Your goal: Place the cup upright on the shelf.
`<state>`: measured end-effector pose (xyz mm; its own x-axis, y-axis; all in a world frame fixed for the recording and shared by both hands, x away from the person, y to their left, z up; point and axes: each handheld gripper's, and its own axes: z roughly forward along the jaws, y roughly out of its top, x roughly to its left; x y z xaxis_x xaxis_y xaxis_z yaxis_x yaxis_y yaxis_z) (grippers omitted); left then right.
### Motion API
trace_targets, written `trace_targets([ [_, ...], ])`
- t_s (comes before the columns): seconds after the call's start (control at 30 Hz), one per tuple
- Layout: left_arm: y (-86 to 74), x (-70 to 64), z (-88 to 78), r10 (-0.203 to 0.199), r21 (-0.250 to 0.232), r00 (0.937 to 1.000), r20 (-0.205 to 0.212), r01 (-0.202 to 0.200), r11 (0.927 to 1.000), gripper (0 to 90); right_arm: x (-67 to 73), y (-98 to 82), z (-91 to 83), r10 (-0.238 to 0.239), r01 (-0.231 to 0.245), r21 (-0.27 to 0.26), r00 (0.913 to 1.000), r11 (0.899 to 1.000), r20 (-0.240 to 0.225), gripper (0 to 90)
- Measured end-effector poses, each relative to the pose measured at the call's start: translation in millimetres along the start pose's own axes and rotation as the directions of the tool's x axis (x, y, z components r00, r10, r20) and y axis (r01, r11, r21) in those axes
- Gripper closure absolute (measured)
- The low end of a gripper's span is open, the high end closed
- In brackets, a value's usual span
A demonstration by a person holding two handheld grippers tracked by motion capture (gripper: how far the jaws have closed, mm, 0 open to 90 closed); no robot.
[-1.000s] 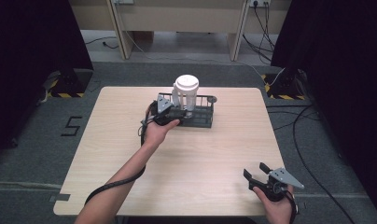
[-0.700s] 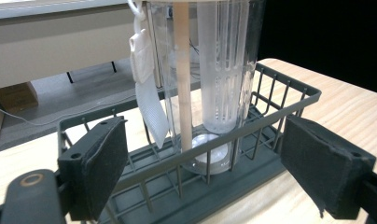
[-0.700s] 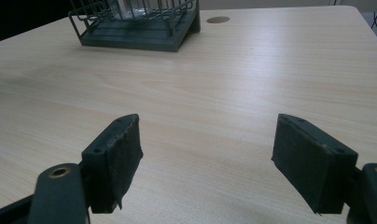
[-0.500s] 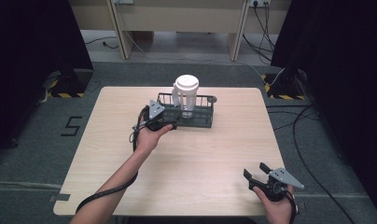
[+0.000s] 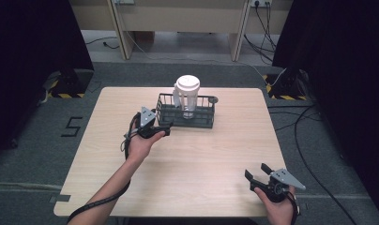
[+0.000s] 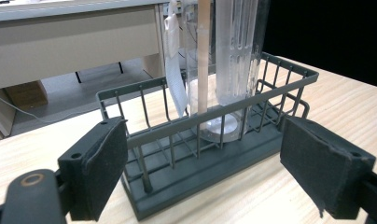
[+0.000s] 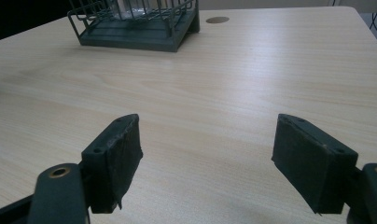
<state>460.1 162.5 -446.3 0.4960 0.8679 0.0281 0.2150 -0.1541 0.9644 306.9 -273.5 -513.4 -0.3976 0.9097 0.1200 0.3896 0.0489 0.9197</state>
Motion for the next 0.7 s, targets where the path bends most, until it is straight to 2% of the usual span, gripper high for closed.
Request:
trace_targets([
  [0.7, -23.3, 14.4, -37.0, 0.010, 0.010, 0.9997, -0.022, -0.009, 0.9999, 14.8, 0.2, 0.1, 0.1, -0.008, 0.008, 0.001, 1.0000, 1.000, 0.004, 24.2],
])
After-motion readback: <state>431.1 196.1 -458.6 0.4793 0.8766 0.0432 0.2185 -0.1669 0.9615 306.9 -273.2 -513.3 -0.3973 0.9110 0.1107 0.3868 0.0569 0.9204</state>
